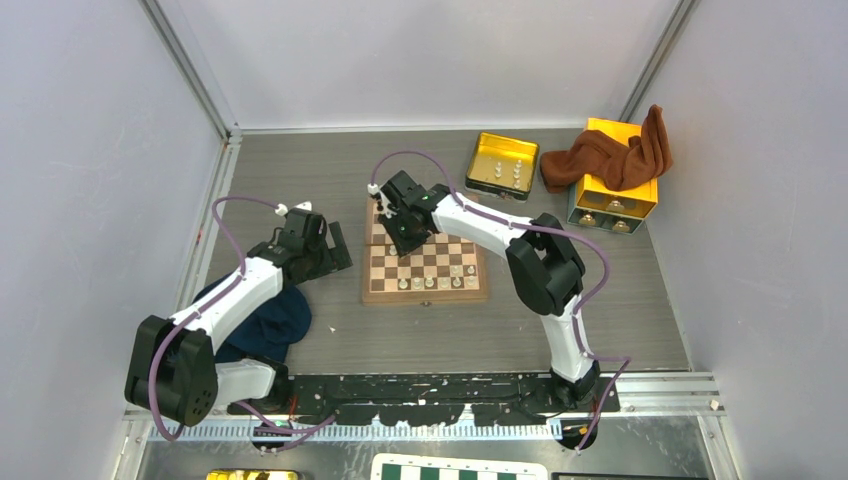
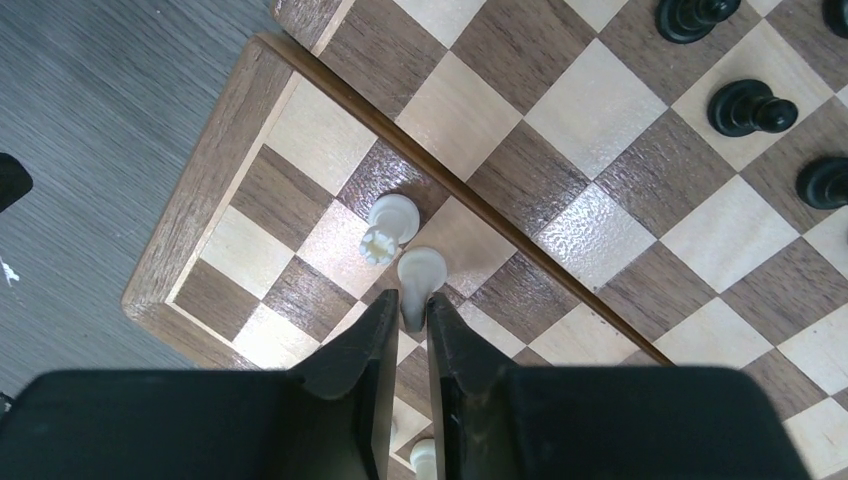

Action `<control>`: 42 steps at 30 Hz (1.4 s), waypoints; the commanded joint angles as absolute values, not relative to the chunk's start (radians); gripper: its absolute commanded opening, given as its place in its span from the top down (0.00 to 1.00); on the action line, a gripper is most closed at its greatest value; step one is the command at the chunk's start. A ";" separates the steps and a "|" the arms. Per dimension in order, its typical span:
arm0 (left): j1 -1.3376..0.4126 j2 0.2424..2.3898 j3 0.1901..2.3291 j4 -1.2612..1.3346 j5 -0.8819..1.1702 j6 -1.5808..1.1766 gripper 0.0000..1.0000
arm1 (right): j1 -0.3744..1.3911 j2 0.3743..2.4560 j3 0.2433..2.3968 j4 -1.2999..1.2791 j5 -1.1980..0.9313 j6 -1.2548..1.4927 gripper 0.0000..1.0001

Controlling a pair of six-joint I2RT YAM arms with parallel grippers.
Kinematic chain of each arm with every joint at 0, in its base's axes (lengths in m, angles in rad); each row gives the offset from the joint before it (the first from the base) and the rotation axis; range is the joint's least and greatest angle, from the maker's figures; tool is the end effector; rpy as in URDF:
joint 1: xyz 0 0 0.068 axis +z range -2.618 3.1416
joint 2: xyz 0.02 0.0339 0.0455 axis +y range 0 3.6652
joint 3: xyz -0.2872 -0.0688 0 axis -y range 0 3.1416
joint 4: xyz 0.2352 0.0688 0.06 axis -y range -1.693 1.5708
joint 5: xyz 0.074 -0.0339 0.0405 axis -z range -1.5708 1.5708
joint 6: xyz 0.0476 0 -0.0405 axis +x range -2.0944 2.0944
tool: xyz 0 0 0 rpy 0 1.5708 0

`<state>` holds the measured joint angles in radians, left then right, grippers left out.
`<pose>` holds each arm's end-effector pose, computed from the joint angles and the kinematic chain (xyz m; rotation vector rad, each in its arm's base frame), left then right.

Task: Set up the chess pieces on the board
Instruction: Pick up the chess piece from the chessboard, then place the chess piece on the chessboard.

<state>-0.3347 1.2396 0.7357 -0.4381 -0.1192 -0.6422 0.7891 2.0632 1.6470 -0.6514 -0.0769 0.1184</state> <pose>0.2218 -0.0711 0.2260 -0.4344 2.4837 -0.2518 0.3170 0.3246 0.2200 -0.9120 2.5359 0.3968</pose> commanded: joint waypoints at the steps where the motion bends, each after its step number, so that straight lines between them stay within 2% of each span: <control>1: -0.335 1.245 0.773 -0.409 -0.114 -0.618 0.05 | 0.790 2.058 1.678 -0.624 -0.092 0.111 0.80; 9: -0.331 1.228 0.760 -0.413 -0.114 -0.615 0.05 | 0.790 2.030 1.651 -0.617 -0.071 0.127 0.94; 14: -0.331 1.202 0.744 -0.420 -0.118 -0.621 0.05 | 0.793 1.985 1.639 -0.631 -0.044 0.136 0.99; 29: -0.331 1.135 0.724 -0.423 -0.107 -0.655 0.05 | 0.928 1.908 1.646 -0.736 0.095 0.189 0.99; 42: -0.331 1.103 0.723 -0.437 -0.104 -0.661 0.05 | 1.025 1.939 1.655 -0.759 0.143 0.241 0.99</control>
